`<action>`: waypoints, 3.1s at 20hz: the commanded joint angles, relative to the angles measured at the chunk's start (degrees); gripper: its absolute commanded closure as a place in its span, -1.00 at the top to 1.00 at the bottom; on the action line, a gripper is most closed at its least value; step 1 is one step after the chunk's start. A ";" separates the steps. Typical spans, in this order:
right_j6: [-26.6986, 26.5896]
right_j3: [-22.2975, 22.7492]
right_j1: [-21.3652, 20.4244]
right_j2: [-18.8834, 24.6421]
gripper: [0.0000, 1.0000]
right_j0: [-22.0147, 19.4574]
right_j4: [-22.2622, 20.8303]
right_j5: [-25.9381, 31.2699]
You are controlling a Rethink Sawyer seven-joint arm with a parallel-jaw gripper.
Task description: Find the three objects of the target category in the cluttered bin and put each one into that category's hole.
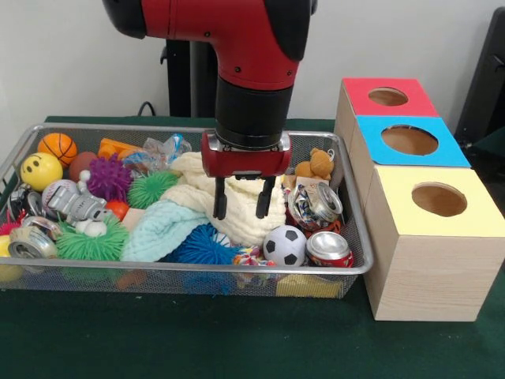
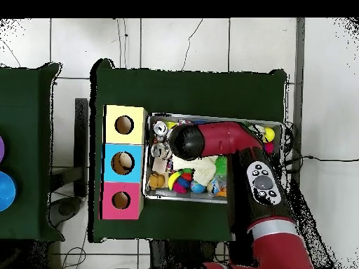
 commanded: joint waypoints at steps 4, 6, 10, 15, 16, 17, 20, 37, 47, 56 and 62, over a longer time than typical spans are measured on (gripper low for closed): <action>2.63 -1.65 5.70 -0.39 1.00 -0.97 -3.25 -4.75; 5.52 -1.80 7.34 -1.35 1.00 0.11 -3.32 -7.52; 8.90 -2.21 9.17 -3.30 1.00 1.79 -2.55 -10.97; 9.98 -3.08 11.34 -4.81 1.00 2.96 -0.38 -13.08; 10.05 -2.96 11.47 -5.12 1.00 3.23 -0.08 -13.49; 10.09 -2.93 11.73 -5.21 1.00 3.46 0.40 -13.76; 9.80 -2.75 12.78 -4.66 1.00 3.61 1.88 -14.29; 9.60 4.24 8.42 -2.62 1.00 3.82 6.81 -14.08; 11.04 6.98 4.56 -1.84 1.00 5.75 11.96 -10.92; 10.27 5.62 6.39 -2.13 1.00 5.81 13.13 -13.18; 11.24 6.24 6.37 -2.60 1.00 6.15 14.22 -14.63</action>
